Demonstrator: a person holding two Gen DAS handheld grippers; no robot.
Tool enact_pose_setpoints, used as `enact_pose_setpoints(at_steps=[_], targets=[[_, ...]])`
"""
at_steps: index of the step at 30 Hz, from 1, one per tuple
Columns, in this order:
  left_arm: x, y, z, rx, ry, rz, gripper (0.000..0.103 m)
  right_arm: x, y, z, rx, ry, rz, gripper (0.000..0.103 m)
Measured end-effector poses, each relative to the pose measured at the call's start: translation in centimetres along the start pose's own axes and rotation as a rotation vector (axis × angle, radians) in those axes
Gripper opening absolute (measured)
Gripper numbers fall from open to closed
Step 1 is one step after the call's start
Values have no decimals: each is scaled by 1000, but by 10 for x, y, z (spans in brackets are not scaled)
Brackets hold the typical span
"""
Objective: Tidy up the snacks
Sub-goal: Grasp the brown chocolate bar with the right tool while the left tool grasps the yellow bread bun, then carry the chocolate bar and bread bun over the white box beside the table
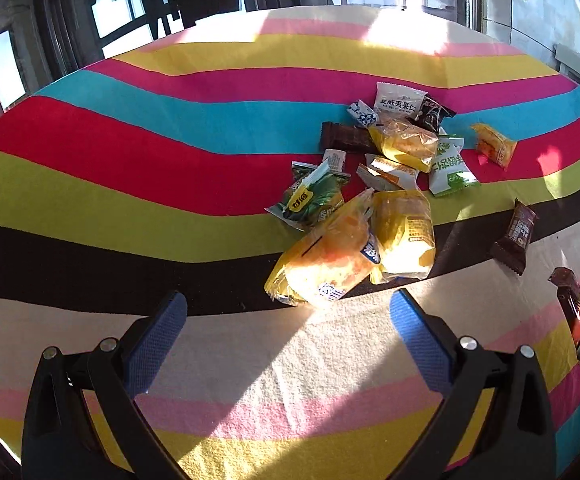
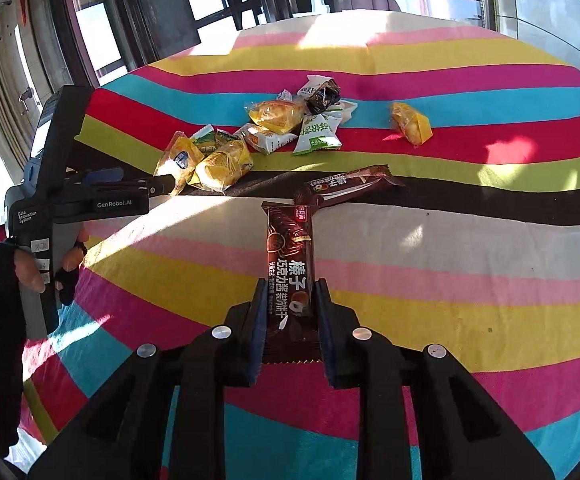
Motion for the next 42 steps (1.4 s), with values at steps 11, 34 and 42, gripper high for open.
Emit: enact_pose_setpoints(at_steps=[11, 34, 42], targets=[[32, 6, 27, 164, -78, -24, 48, -2, -5, -18, -16, 40, 13, 24], [-73, -94, 38, 118, -135, -31, 45, -32, -41, -89, -27, 3, 20, 24], [-100, -114, 31, 106, -155, -5, 45, -49, -59, -116, -40, -26, 29, 24]])
Point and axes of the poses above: each gripper's, at about its wrist camera, not at the fingertips, and x roughly the way its jaws point, z to its right, y to its top, the point moved 10 cm from there along x, roughly the way its jaws point, and after that the axes turned 12 degrees about y, right-handed, at the moved point
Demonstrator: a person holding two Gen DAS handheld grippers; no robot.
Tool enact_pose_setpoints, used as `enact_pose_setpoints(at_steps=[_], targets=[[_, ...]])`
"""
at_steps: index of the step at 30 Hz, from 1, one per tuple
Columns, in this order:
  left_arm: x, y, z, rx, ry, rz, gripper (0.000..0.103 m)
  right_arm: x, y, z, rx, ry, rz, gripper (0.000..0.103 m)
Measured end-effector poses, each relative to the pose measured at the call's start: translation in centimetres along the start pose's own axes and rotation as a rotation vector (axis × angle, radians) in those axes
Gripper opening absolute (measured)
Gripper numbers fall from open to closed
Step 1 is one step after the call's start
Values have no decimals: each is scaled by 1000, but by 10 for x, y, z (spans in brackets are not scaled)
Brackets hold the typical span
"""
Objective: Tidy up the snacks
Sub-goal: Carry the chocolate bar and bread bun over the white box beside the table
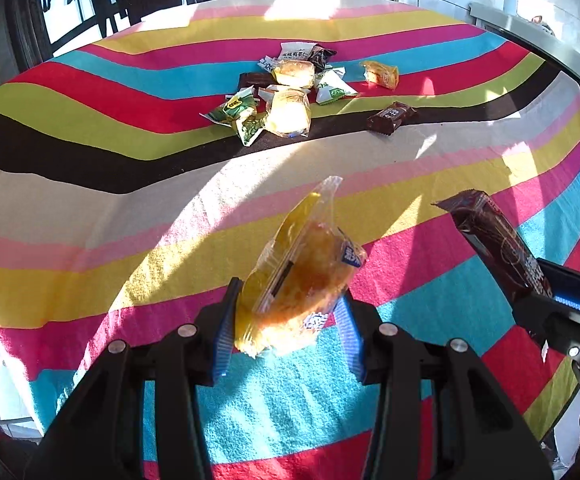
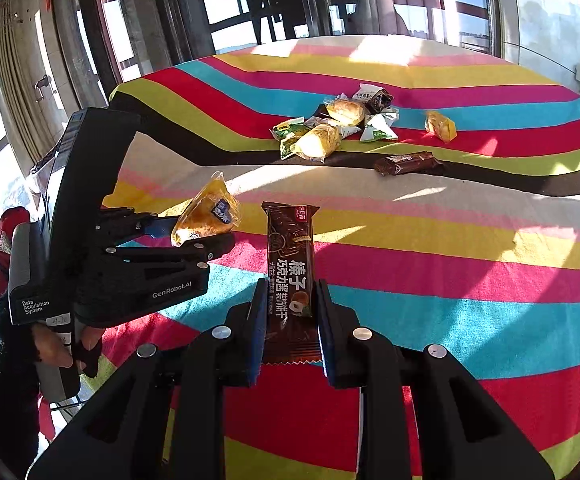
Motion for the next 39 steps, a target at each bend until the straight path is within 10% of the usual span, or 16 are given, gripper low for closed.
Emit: enact_pose_setpoints(at_steps=[21, 39], targets=[[-85, -30, 32, 69, -11, 136, 45, -74, -35, -17, -50, -96, 70, 24], [-151, -39, 175, 278, -187, 213, 45, -186, -99, 67, 91, -306, 148, 24]])
Point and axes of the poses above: each gripper's, at about its wrist camera, not at the fingertips, and x roughly the way its jaws point, z to its right, y to its top, the point moved 10 cm from there along x, roughly the way its jaws point, and after that the axes turned 12 degrees about y, right-handed, at the moved point
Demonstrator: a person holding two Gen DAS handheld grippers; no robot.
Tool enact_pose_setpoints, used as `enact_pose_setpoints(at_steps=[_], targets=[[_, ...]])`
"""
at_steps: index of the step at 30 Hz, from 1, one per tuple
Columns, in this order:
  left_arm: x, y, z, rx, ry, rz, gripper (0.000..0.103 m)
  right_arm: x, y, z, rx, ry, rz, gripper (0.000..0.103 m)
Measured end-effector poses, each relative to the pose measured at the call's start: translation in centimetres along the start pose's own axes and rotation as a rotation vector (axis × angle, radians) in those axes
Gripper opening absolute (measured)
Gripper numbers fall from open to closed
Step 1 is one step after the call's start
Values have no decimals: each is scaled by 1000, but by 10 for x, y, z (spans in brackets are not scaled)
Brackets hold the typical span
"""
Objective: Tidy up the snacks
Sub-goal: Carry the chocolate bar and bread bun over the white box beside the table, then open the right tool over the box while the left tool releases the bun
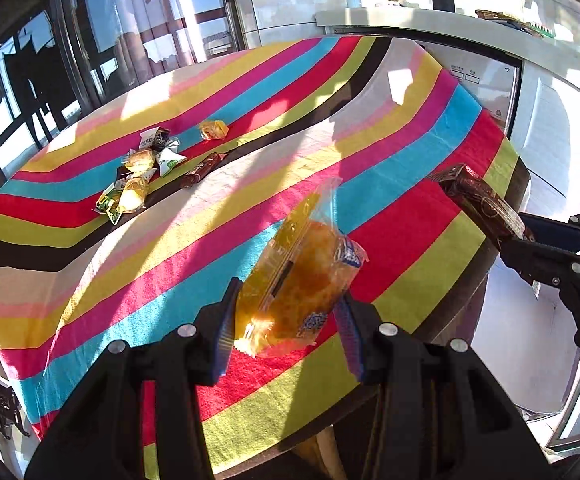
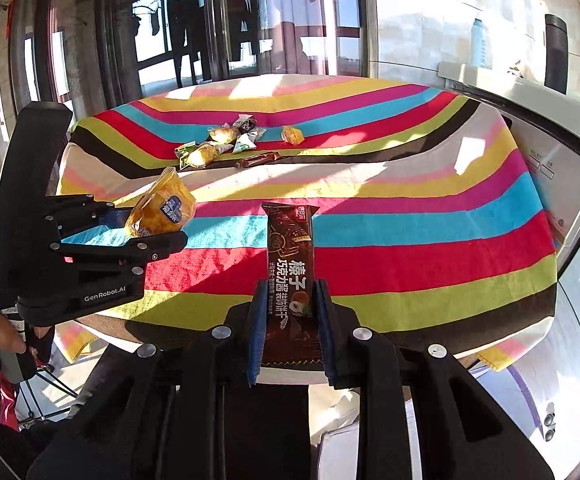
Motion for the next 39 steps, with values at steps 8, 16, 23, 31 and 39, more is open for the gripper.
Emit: enact_pose_setpoints(at_steps=[8, 16, 23, 31, 39], targets=[[3, -3, 108, 64, -242, -61, 45, -25, -55, 74, 111, -182, -58, 24], [8, -32, 204, 199, -402, -153, 45, -38, -127, 122, 204, -315, -158, 24], [4, -73, 275, 333, -533, -241, 46, -60, -190, 155, 306, -405, -232, 24], [4, -81, 285, 313, -573, -232, 91, -71, -216, 174, 413, -412, -248, 55], [4, -53, 213, 209, -443, -129, 96, -14, -210, 147, 329, -325, -336, 66]])
Point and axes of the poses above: each gripper's, at about its wrist camera, not at the fingertips, and x roughly the way its jaws point, z to its right, y to its top, the point moved 10 cm from there along x, roughly the way its jaws point, and after that the axes turned 12 degrees about y, right-handed, at the moved point
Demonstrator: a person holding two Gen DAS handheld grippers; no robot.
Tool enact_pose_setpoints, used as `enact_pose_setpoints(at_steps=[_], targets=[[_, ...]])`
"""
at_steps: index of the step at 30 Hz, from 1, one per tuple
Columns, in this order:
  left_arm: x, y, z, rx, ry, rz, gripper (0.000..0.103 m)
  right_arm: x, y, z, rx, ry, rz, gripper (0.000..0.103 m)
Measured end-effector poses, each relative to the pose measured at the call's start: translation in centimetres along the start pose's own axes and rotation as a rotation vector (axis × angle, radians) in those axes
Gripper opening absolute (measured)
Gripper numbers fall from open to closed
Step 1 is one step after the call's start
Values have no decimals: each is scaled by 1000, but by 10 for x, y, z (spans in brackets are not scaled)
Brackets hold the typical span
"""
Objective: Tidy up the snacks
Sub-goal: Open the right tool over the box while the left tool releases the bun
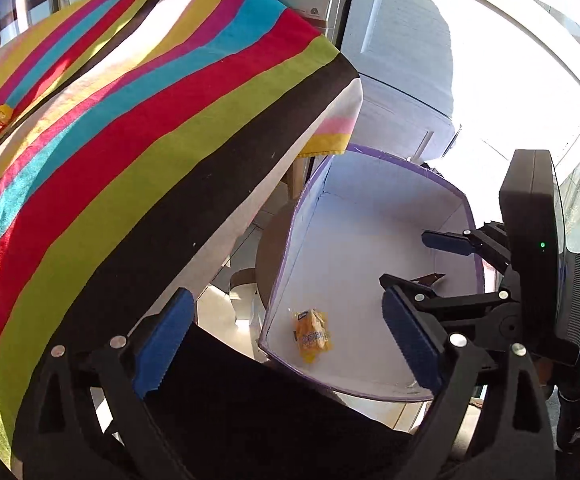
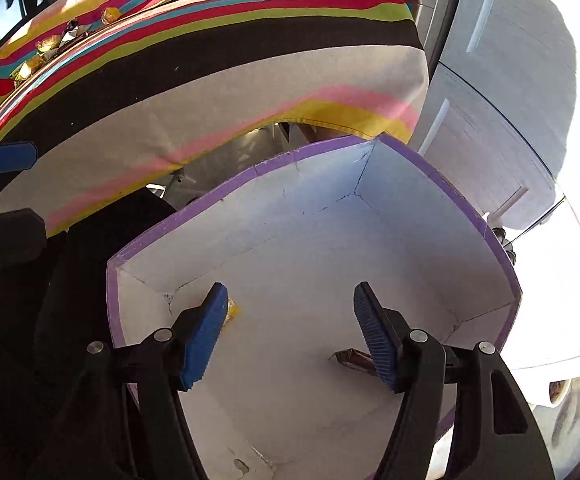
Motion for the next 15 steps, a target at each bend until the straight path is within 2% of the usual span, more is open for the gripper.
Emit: enact_pose_setpoints(at_steps=[6, 9, 11, 14, 15], targets=[[-37, 2, -52, -83, 63, 92, 98, 67, -2, -39, -123, 35, -133, 69], [-49, -1, -78, -130, 95, 113, 99, 87, 15, -64, -156, 104, -100, 68], [-53, -4, -95, -167, 113, 118, 99, 95, 27, -72, -184, 61, -94, 69], [-57, -11, -123, -232, 128, 117, 100, 90, 43, -92, -209, 172, -34, 69], [-56, -13, -130, -254, 134, 115, 100, 88, 43, -93, -220, 143, -60, 71]])
Point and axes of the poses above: each gripper's, at about its wrist camera, not at the fingertips, and x roughly the way its jaws point, z to its right, y to its top, the point moved 10 cm from there along x, roughly the way its jaws point, and after that the axes turned 12 degrees about y, right-handed, at the moved point
